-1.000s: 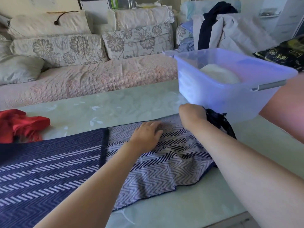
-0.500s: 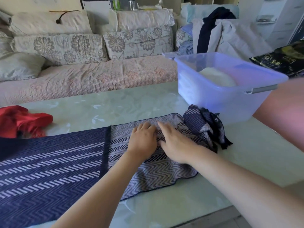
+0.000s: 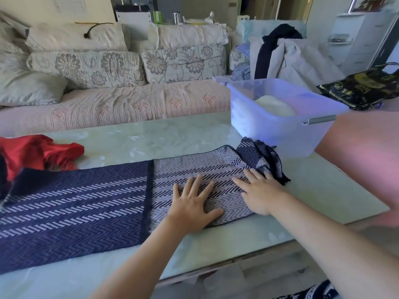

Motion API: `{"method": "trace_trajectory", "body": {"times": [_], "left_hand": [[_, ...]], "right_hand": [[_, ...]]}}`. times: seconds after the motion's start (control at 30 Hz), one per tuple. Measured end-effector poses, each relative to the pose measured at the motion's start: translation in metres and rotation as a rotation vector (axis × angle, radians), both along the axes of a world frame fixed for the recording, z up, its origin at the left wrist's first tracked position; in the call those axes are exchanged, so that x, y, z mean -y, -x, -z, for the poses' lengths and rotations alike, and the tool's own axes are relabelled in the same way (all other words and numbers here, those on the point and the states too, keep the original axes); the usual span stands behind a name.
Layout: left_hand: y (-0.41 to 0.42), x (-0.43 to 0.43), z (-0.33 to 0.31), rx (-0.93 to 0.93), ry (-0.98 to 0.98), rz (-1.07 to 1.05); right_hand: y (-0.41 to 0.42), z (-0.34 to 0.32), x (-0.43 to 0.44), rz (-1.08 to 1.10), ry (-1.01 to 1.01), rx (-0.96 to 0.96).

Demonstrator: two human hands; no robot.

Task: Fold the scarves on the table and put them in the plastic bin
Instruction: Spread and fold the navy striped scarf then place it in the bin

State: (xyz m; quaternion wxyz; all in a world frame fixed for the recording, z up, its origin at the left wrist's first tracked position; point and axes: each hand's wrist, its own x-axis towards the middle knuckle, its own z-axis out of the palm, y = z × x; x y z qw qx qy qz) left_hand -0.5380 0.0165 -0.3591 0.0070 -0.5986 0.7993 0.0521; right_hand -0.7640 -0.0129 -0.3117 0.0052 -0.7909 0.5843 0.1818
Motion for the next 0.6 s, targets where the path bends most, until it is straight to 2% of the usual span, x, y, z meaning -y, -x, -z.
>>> {"method": "trace_trajectory", "body": {"times": [0.1,0.17,0.3,0.33,0.4,0.5,0.6], "left_hand": [[0.004,-0.007,0.0,0.03,-0.063,0.02],[0.001,-0.005,-0.008,-0.031,-0.105,0.054],[-0.028,-0.002,-0.03,-0.486,-0.037,0.042],[-0.04,-0.002,-0.034,-0.516,0.021,0.016],[-0.069,-0.003,-0.04,-0.465,0.11,-0.039],[-0.126,-0.008,-0.045,-0.37,0.139,-0.175],[-0.196,-0.022,-0.045,-0.305,0.141,-0.377]], "right_hand": [[-0.034,-0.007,-0.008,-0.125,-0.009,0.039],[-0.052,-0.012,-0.01,-0.099,-0.103,0.092],[-0.079,-0.029,-0.007,-0.002,-0.059,-0.049],[-0.087,-0.033,-0.006,-0.02,-0.029,-0.059],[-0.108,-0.041,-0.002,-0.086,0.037,0.027],[-0.158,-0.049,-0.006,-0.2,0.092,0.244],[-0.219,-0.048,-0.02,-0.332,0.052,0.411]]}}
